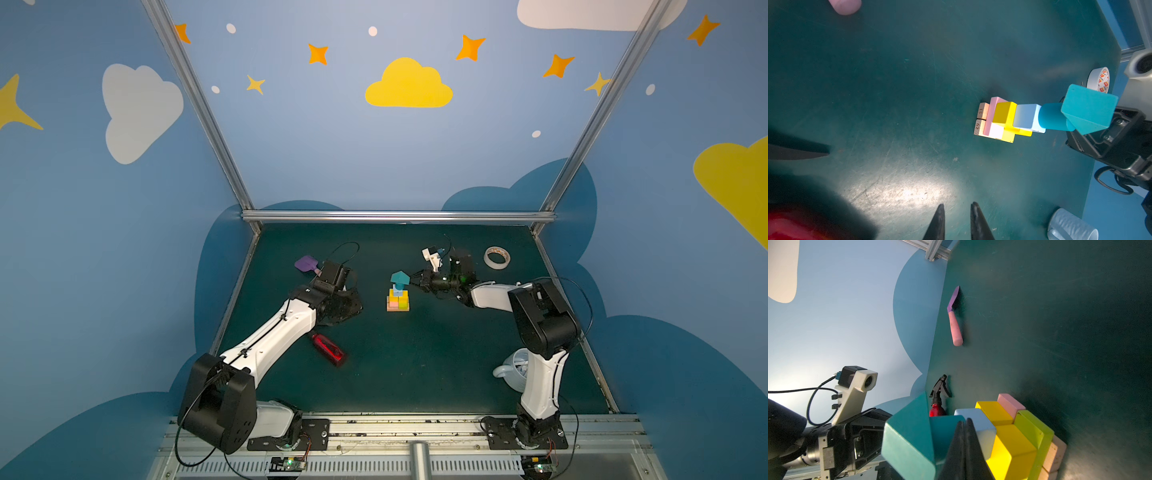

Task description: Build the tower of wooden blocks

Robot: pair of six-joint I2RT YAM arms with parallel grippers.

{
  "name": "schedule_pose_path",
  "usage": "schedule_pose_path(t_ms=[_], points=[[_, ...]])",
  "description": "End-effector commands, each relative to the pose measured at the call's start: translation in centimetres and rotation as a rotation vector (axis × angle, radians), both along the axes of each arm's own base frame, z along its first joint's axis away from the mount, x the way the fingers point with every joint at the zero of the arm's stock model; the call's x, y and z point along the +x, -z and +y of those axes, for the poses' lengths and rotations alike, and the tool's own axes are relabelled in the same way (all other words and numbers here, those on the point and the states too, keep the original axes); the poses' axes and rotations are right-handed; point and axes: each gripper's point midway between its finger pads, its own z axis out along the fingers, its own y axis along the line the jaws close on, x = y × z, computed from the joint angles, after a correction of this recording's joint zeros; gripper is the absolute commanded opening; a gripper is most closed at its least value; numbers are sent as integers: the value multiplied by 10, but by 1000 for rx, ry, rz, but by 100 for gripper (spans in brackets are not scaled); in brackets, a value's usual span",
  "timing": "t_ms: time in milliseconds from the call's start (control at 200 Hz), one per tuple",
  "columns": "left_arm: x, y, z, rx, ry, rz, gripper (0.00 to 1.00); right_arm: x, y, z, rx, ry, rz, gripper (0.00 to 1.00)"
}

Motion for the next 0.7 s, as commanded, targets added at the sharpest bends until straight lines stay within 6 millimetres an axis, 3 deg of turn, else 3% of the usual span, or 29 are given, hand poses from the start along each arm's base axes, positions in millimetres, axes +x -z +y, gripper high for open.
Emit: schedule_pose_path(t_ms=[0, 696], points=[[-4, -2, 3, 12, 2, -3, 23, 1, -4, 6, 21, -20, -13, 0], [-3, 0, 3, 18, 6, 1, 23, 0, -4, 10, 25, -35, -14, 0]])
